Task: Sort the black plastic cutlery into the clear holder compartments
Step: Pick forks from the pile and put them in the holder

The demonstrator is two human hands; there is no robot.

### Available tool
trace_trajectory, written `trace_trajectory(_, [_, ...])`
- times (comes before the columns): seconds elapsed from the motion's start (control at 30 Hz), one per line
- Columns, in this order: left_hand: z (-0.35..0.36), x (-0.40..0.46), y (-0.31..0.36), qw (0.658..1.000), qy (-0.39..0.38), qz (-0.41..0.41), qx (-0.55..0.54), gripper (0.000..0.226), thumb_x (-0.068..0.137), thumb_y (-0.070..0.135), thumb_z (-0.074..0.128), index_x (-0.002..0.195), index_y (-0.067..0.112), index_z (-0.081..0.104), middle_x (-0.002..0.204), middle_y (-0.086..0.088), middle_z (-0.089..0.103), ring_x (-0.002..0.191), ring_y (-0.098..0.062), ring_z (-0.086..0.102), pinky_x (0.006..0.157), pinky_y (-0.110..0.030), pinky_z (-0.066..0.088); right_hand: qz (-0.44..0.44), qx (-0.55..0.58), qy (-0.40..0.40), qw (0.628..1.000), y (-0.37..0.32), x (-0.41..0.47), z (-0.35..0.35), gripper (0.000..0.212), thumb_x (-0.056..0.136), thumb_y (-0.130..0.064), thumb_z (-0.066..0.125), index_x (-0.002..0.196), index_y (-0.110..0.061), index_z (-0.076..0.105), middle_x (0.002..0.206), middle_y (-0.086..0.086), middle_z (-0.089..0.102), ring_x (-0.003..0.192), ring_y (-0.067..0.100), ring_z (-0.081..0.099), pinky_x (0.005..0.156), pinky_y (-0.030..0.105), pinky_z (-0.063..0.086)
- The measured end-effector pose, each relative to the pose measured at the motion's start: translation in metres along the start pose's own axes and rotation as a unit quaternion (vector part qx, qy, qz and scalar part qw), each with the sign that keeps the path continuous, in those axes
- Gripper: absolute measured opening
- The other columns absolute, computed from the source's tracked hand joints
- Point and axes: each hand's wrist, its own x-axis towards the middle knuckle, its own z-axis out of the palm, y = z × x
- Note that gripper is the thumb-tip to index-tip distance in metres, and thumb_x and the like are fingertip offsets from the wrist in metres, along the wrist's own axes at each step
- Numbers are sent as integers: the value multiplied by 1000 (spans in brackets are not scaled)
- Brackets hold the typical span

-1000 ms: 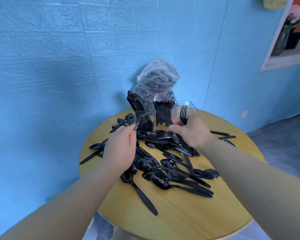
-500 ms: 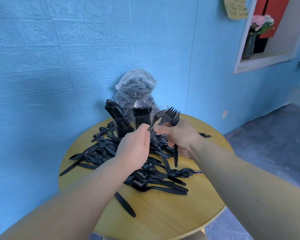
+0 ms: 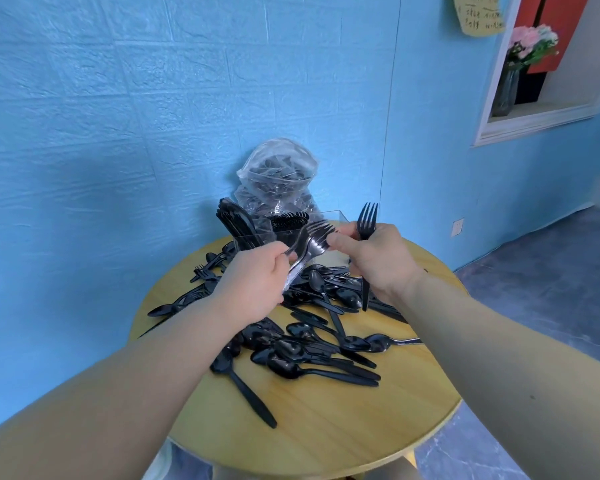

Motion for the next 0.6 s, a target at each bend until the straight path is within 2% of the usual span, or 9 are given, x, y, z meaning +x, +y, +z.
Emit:
trace_trajectory(0.07, [1,-4,3,1000,-11,27,-1,36,102,30,25,84,15,53,72,-2,63,61,-18,60,66,-36,51,-16,14,32,999,1,2,4,17,83,-9,71,69,-16,64,54,-3,51,41,8,35,45,18,31])
trace_trajectory(0.1, [1,-6,4,999,-10,40,8,39,102,35,26,80,16,51,71,-2,63,63,-17,58,69,-37,50,-22,8,41,999,1,3,5,18,83,-10,72,68,-17,64,51,-7,53,40,4,39,49,18,32])
trace_trajectory(0.17, [1,-6,5,997,-10,63,31,37,100,41,29,83,19,54,70,1,63,64,-12,57,71,-37,49,-24,-6,44,999,2,4,8,18,84,-11,71,69,-17,63,44,-17,52,39,-2,43,53,16,33])
trace_trajectory(0.23, [1,-6,4,996,-14,74,48,31,101,38,32,88,20,54,71,2,63,63,-12,58,70,-37,50,-26,-11,43,999,3,2,9,16,85,-12,70,71,-16,63,43,-18,50,39,-1,42,51,14,32])
trace_trajectory(0.3, [1,-6,2,997,-10,69,44,30,102,34,32,89,18,53,71,1,63,60,-15,61,65,-36,51,-29,-33,39,998,1,-1,11,15,87,-22,68,77,-13,62,55,-13,53,45,1,40,53,16,34])
trace_trajectory(0.4, [0,-3,-5,996,26,61,63,28,102,36,30,90,21,50,66,3,58,59,-17,57,56,-34,45,31,-59,35,997,-3,-2,9,43,94,-54,42,104,-17,59,80,-1,56,62,10,42,68,28,37])
trace_trajectory(0.43, [-1,-2,-8,995,36,56,76,28,102,37,30,92,22,51,65,3,56,59,-15,55,53,-32,41,53,-42,38,997,-5,0,7,48,96,-57,33,109,-19,59,81,1,55,59,13,38,66,29,36])
trace_trajectory(0.5, [-2,0,-13,993,43,40,98,32,102,39,26,96,21,52,66,2,55,61,-14,53,54,-31,38,81,-7,49,995,-7,3,3,46,97,-49,29,108,-17,60,76,3,53,52,15,30,56,30,30])
trace_trajectory(0.6, [-3,1,-16,993,37,27,112,44,101,40,20,97,15,56,76,-2,60,72,-20,57,69,-39,47,86,-16,31,996,-6,7,2,28,97,-28,37,98,-14,61,70,3,48,49,15,31,50,29,29])
